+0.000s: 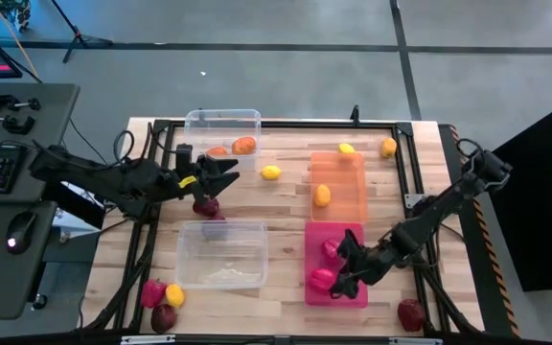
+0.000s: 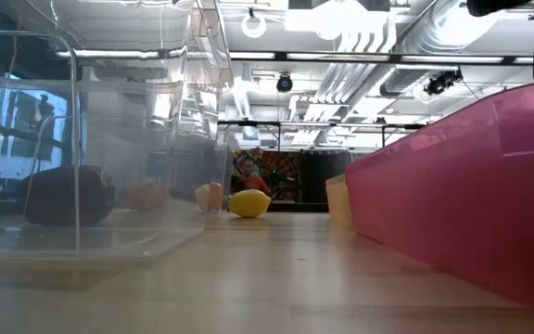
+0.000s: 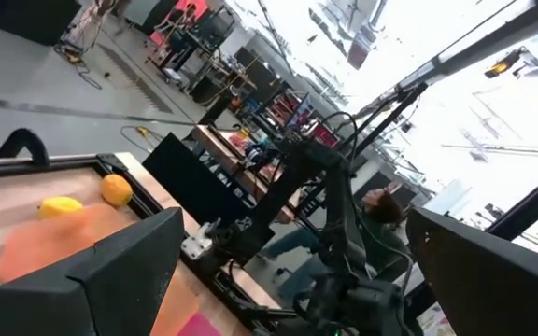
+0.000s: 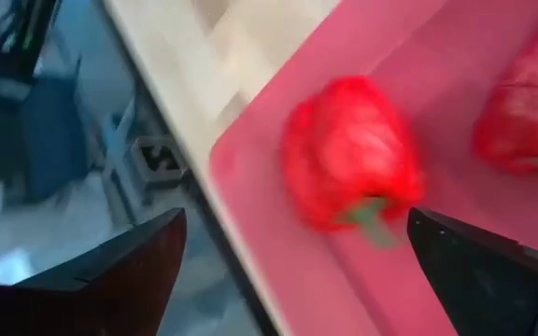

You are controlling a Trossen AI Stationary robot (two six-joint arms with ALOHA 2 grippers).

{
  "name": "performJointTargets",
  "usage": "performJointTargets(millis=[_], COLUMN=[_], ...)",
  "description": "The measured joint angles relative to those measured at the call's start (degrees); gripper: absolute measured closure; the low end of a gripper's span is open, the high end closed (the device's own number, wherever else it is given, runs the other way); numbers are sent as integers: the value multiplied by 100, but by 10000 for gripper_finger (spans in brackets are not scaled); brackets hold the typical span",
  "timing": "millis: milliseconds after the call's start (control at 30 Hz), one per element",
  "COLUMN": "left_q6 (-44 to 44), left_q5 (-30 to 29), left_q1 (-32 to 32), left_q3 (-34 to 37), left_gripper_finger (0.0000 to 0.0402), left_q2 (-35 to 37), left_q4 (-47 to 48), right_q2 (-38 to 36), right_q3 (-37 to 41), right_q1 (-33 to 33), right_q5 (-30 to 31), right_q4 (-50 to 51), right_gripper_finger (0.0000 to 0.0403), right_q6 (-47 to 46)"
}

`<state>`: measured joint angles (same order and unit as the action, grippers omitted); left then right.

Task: Sort produce into baskets
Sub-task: Put the red apple into the bottom transparent bin

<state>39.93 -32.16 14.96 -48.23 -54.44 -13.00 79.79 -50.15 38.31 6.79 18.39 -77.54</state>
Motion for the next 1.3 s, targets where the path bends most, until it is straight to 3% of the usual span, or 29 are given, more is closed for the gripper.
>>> performJointTargets(millis=[67, 233, 433, 567, 833, 1067, 1300], left_q6=[10, 50, 47, 38, -116, -162, -357], left_q5=[-2, -2, -4, -4, -2, -2, -2], left_q1=[25, 25, 22, 22, -37, -37, -37], left_q3=[0, 0, 0, 0, 0, 0, 0], left_gripper_finger=[5, 5, 5, 5, 5, 5, 5], left_q2=[-61, -113, -113, -113, -111, -111, -112], left_q4=[-68, -75, -63, -17, -30, -25, -21], right_q2=[-245, -918, -1240, -1190, -1163, -1163, -761], right_q3=[-56, -370, -415, -415, -415, -415, -415], right_q1=[-58, 41, 740, 1308, 1820, 1804, 1795], right_q5=[-229, -113, 1005, 1133, -297, -916, -1998], right_q4=[130, 1395, 1689, 1639, 2035, 2595, 2646], right_gripper_finger=[7, 7, 6, 6, 6, 6, 6], right_q6=[357, 531, -714, -1228, -2503, -2762, -2919])
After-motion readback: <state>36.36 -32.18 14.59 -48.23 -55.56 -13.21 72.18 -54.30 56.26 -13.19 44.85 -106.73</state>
